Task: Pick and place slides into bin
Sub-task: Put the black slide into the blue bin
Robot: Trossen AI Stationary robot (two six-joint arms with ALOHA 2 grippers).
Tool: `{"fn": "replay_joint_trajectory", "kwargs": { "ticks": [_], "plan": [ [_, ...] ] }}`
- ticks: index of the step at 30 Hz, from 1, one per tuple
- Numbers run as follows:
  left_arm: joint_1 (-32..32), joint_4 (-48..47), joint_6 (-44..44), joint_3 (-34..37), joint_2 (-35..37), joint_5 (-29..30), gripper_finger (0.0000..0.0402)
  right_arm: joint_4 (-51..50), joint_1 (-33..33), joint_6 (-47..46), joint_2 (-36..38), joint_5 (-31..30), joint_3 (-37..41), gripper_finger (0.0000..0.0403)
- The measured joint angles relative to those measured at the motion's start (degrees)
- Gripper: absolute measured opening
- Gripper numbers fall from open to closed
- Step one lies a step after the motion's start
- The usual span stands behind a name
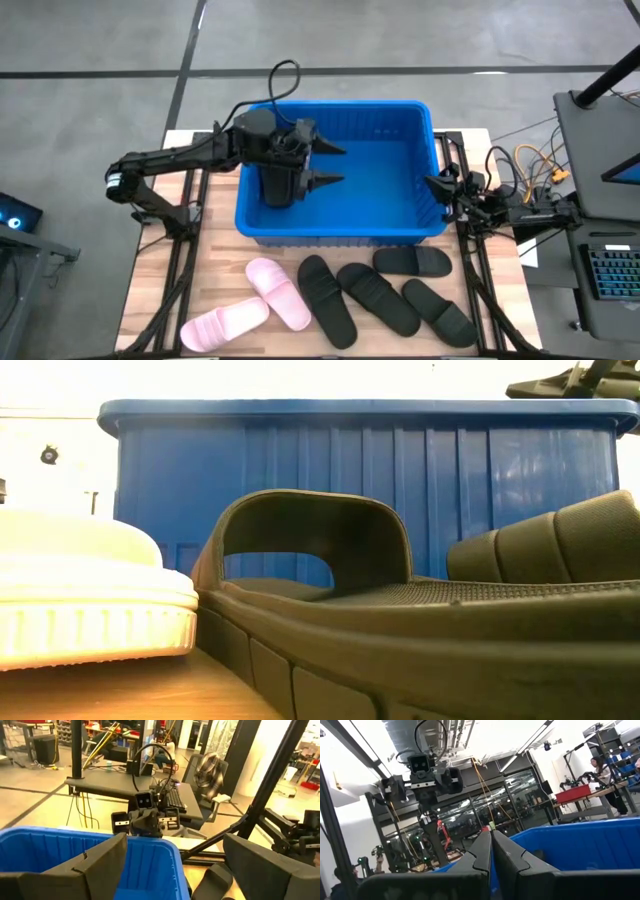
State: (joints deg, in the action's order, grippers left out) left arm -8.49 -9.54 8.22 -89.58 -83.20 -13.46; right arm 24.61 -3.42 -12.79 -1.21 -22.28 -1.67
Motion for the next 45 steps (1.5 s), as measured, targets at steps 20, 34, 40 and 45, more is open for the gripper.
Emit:
{"fn": "replay_joint_trajectory", "kwargs": {
  "ticks": [20,34,40,45],
  "plan": [
    [0.00,0.00,-3.97,0.73,0.00,-0.12,0.0016,16.33,-0.04,-6.13,-0.04,11.50,-1.30,0.0014],
    [-0.13,-0.02,-4.11,0.83,0.00,0.34,0.0011,-17.71,-0.04,3.36,-14.00,19.91,-30.85,0.0154],
    [-0.51,-0.16,-4.14,0.74,0.82,0.38,0.0011,-25.18,-0.04,3.16,-23.77,29.17,-44.30,0.0178],
    [-0.90,-0.67,-4.13,0.81,2.97,0.42,0.0011,-31.47,-0.07,3.83,-30.41,36.26,-53.90,0.0180]
  ]
}}
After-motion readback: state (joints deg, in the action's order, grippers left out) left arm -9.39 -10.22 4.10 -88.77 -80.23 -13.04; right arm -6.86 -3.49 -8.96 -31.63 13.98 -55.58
